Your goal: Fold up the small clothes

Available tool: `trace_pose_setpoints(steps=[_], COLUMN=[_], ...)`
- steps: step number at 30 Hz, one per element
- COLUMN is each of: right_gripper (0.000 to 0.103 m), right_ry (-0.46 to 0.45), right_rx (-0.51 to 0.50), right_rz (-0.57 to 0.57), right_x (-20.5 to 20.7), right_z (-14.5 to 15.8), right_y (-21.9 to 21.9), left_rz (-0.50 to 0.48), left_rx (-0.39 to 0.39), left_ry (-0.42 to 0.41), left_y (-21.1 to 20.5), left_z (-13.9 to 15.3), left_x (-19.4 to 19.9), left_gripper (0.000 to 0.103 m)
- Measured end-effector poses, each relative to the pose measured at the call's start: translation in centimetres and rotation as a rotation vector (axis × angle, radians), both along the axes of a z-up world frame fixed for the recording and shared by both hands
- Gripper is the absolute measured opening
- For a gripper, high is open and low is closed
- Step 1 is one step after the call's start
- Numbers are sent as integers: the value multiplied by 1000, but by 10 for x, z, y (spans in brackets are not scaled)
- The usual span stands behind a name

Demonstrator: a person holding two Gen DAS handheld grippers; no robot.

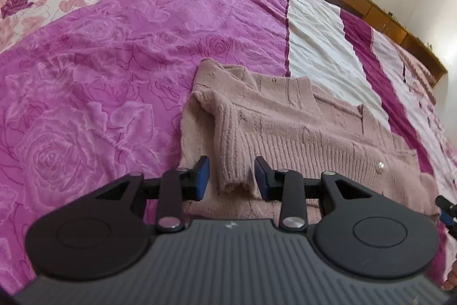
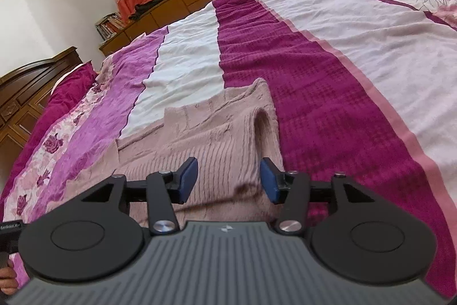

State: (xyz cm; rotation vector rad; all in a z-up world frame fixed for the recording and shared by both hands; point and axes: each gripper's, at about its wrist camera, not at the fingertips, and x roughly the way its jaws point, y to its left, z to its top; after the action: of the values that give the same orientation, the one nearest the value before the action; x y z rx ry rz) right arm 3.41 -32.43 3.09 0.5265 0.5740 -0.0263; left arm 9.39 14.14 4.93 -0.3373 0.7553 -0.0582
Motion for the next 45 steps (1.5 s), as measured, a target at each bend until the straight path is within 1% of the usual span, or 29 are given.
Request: trace_pose_setpoints(steps=[3,10,16,21,27,39,42,45], right_gripper=[59,60,61,61,61,61,61,61], right_ry=[-1,2,-15,-24,-17,-26,-31,-36], right_rx=[-12,15,7,37,14,47,80,117], right_rz=[10,2,29,49,78,64,51,39], right_x=[-5,-4,-4,-4,-4,-5,-6,-7], right_z=[-2,-13,-23,-31,-34,-36,-37,-38], right_y=[4,2,7,7,13,9,6,2], left_rz=[-17,-30,-36,-38,-34,-44,-46,-59], left_rx=[35,68,96,120,121,118,117,134], left_ry=[7,34,42,44,49,56,59,55], left_y=[-6,-13,-18,-22,-22,-21,-21,-23], left_z=[-1,-11,-15,-16,-16,-18,-18,-18], left_x=[-2,-2,1,1,2,4,4,4], left_gripper=[37,37,37,36,36,37,37,37])
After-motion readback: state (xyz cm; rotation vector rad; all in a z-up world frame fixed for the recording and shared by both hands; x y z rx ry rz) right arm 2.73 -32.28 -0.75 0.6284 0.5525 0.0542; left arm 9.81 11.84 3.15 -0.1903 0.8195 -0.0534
